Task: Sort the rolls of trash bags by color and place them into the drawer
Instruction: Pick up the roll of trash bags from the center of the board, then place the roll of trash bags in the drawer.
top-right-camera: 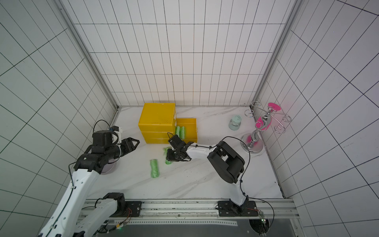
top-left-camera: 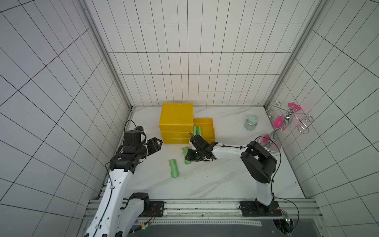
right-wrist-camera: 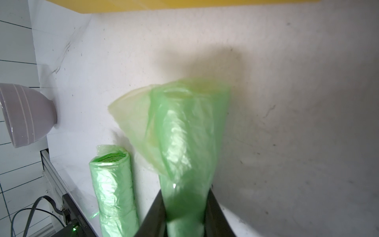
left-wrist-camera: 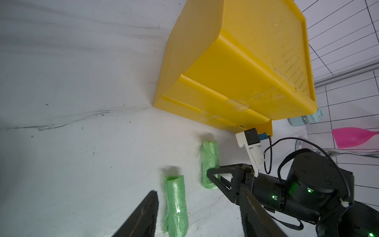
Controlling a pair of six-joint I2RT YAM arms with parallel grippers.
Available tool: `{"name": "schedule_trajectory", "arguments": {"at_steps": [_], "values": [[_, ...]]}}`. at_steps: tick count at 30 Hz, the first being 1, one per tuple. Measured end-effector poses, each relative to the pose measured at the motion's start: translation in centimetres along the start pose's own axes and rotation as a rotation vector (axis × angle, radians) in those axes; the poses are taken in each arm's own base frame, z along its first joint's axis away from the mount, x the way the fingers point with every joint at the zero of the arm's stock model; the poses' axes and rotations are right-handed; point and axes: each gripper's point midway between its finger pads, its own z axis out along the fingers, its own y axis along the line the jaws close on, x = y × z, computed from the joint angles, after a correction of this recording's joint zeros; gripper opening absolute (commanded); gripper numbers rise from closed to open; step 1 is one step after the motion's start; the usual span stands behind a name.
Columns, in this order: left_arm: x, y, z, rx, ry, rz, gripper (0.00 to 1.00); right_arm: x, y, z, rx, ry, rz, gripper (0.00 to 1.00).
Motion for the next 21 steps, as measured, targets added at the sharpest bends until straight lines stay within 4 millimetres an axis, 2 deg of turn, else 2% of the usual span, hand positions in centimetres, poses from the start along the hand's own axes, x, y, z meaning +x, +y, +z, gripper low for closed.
{"name": "schedule_trajectory", "arguments": {"at_steps": [3,6,13,16,21], "values": [[-0.1,0.2,0.6,-0.012,0.018,-0.004,0.64,0.1,-0.1,-0.6,-0.002,-0.004,0.002,0.19],[-1.0,0.0,1.0,-0.023,0.022,0.004,0.65,0.3,-0.4,-2.4,-0.005,-0.018,0.007,0.18],[-5.1,-1.5,0.9,-0.024,-0.031,0.036,0.65,-2.0,0.1,-9.1,-0.048,-0.128,-0.005,0.17],[-7.1,-1.8,1.5,-0.027,-0.050,0.044,0.65,-3.4,-1.0,-11.4,-0.039,-0.172,0.006,0.17],[-10.0,-1.9,3.3,-0.040,-0.054,0.051,0.63,-6.1,-5.6,-13.6,0.037,-0.209,0.066,0.18]]}}
